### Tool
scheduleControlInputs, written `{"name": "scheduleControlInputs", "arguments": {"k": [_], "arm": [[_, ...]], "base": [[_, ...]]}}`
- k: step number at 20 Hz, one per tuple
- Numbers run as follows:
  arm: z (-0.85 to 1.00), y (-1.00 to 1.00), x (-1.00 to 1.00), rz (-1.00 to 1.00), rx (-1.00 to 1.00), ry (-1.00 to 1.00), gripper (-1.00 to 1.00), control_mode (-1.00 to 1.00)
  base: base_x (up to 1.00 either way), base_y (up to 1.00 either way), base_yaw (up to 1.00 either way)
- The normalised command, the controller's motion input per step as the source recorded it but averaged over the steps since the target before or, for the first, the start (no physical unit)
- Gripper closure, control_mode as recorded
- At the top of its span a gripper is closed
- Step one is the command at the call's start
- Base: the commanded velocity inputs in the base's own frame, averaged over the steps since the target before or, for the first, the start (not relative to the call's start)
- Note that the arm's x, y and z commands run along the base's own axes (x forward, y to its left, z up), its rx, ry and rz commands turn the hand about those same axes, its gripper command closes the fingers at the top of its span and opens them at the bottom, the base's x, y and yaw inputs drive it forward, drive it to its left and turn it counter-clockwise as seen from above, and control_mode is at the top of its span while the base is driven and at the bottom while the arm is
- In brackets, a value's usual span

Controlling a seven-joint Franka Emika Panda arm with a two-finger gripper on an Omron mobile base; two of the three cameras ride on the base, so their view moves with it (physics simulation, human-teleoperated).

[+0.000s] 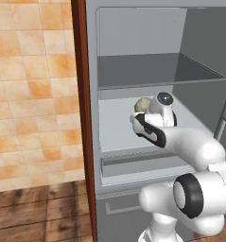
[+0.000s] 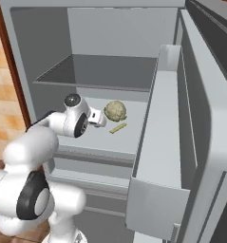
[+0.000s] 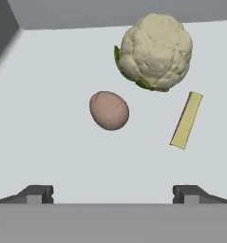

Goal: Pick the egg and butter from the fridge and place them by the bowl for mixing.

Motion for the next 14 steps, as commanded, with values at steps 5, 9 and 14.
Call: {"name": "scheduleControlInputs", "arguments": {"k": [5, 9, 14], "arm": [[-0.27, 0.00, 0.22, 0.01, 0.01, 0.06, -1.00, -1.00], [-0.21, -0.01, 0.14, 0.04, 0.00, 0.00, -1.00, -1.00], [-0.09, -0.01, 0.30, 0.06, 0.02, 0.00, -1.00, -1.00]], "base": [[0.00, 0.00, 0.00], [0.00, 0.00, 0.00], [0.00, 0.00, 0.00]]}}
